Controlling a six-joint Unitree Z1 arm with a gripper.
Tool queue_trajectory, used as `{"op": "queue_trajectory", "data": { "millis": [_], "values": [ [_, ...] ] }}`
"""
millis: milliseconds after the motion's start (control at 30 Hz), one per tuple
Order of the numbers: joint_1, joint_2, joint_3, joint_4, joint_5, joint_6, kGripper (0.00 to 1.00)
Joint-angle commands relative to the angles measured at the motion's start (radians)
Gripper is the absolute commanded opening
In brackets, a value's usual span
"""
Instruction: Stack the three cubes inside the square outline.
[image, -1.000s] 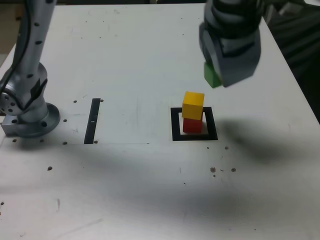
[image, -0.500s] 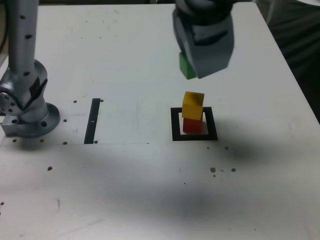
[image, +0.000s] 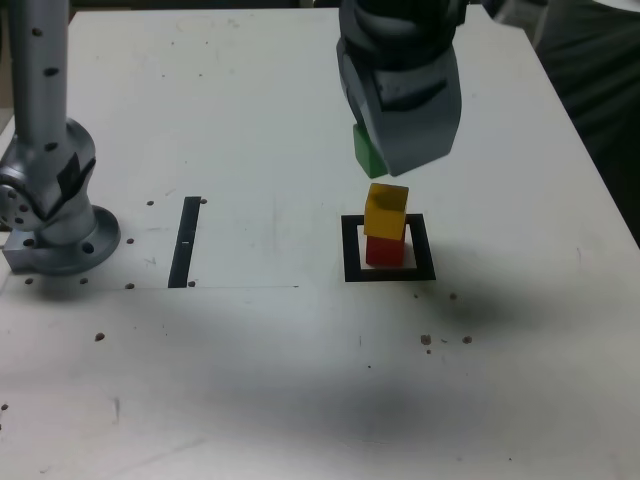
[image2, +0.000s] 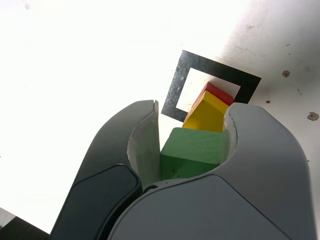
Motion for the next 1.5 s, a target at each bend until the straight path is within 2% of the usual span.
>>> {"op": "queue_trajectory", "data": {
  "millis": [0,667,733,900,933,1133,1467],
  "values": [
    [-0.001,0.006,0.005,-0.009,0.0,-0.002,0.31],
    [-0.001,0.046,0.034,-0.062,-0.012,-0.009,0.32],
    [-0.001,0.048,0.037,-0.065,-0.012,-0.009,0.4],
    [0.0,0.052,0.042,-0.066,-0.013,-0.009,0.8],
    [0.001,0.053,0.043,-0.066,-0.013,-0.009,0.85],
    [0.005,0.052,0.047,-0.067,-0.014,-0.009,0.94],
    [0.005,0.025,0.049,-0.06,-0.012,-0.012,0.98]
  ]
}}
